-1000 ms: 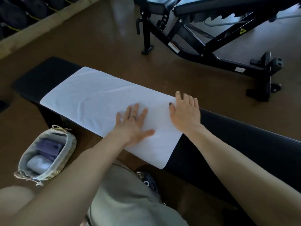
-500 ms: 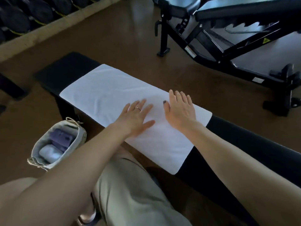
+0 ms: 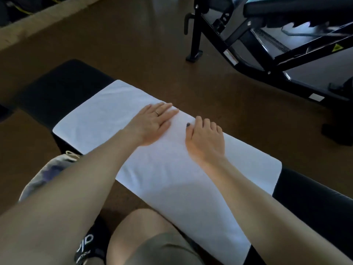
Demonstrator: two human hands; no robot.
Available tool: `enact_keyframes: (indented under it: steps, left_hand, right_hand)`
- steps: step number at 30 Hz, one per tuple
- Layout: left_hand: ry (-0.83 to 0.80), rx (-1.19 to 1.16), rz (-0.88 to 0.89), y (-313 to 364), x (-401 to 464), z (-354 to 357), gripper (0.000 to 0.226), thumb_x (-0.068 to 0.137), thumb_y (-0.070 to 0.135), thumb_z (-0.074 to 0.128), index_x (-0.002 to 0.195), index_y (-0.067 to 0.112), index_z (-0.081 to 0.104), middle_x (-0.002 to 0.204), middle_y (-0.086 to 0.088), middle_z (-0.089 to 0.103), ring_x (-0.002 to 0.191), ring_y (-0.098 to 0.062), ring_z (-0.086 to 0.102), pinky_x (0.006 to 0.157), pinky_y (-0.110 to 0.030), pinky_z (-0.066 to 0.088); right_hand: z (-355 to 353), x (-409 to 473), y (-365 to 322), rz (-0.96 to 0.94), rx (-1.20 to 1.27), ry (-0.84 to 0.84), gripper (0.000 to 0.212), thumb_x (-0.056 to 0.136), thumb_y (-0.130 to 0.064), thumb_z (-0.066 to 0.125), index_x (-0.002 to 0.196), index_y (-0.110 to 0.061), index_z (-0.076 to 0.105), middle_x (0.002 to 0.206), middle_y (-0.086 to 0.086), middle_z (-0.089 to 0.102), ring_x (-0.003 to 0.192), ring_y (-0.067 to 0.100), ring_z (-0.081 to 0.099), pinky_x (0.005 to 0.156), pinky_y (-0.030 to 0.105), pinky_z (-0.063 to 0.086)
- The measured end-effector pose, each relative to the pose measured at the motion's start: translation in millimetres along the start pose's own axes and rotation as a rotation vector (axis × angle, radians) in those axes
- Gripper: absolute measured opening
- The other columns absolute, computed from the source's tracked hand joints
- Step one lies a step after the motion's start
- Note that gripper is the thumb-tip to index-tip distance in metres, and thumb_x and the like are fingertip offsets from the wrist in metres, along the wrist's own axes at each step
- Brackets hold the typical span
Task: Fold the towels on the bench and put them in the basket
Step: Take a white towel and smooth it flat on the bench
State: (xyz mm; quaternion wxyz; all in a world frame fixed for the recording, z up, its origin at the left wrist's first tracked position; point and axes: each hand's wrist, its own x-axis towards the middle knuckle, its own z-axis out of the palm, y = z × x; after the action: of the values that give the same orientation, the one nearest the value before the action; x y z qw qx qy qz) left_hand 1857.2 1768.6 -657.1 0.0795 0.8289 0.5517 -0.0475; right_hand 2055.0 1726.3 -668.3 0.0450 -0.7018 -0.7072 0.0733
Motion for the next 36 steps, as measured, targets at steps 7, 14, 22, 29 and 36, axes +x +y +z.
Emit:
enact_keyframes:
  steps: [7, 14, 22, 29, 36]
  left_hand:
    - [-0.010, -0.023, -0.255, -102.3, 23.6, -14.4, 0.055, 0.106, 0.048, 0.018, 0.160, 0.037, 0.024, 0.168, 0.007, 0.021, 0.156, -0.015, 0.010, 0.127, -0.038, 0.008]
    - [-0.017, -0.026, -0.390, -140.1, 26.0, -23.8, 0.063, 0.101, 0.059, 0.010, 0.159, 0.037, 0.023, 0.167, 0.009, 0.018, 0.156, -0.016, 0.006, 0.127, -0.041, 0.009]
    - [-0.028, -0.062, -0.541, -161.5, 37.2, -30.7, 0.060, 0.105, 0.054, 0.010, 0.161, 0.032, 0.021, 0.169, 0.009, 0.014, 0.156, -0.016, 0.004, 0.127, -0.042, 0.010]
    - [0.185, 0.085, -0.415, -100.7, -9.0, -33.9, 0.062, 0.108, 0.044, 0.018, 0.164, 0.020, 0.007, 0.172, -0.006, 0.001, 0.158, -0.026, 0.000, 0.127, -0.043, 0.001]
    - [0.021, -0.087, -0.188, -57.4, -89.3, 11.8, 0.063, 0.101, 0.058, 0.000, 0.162, 0.040, -0.003, 0.169, 0.014, -0.011, 0.156, -0.009, -0.011, 0.126, -0.033, -0.008]
  right_hand:
    - [-6.1, 39.6, -33.3, -0.057, 0.018, -0.019, 0.053, 0.107, -0.044, 0.021, 0.139, -0.013, 0.050, 0.130, 0.010, 0.062, 0.120, 0.032, 0.055, 0.109, 0.046, 0.034]
    - [6.5, 31.1, -46.6, -0.121, -0.001, -0.006, 0.055, 0.106, -0.045, 0.026, 0.147, -0.012, 0.042, 0.127, 0.007, 0.060, 0.111, 0.028, 0.056, 0.094, 0.041, 0.039]
    - [6.0, 31.4, -48.1, -0.106, -0.009, -0.013, 0.055, 0.106, -0.045, 0.025, 0.147, -0.013, 0.042, 0.127, 0.006, 0.060, 0.110, 0.026, 0.056, 0.095, 0.040, 0.041]
    - [3.1, 32.2, -51.6, -0.098, -0.005, -0.041, 0.057, 0.107, -0.045, 0.021, 0.151, -0.012, 0.038, 0.134, 0.008, 0.058, 0.117, 0.028, 0.055, 0.101, 0.041, 0.039]
    - [-2.2, 27.3, -52.3, -0.123, -0.023, -0.018, 0.062, 0.108, -0.040, 0.019, 0.160, -0.007, 0.027, 0.154, 0.015, 0.045, 0.142, 0.034, 0.039, 0.123, 0.047, 0.020]
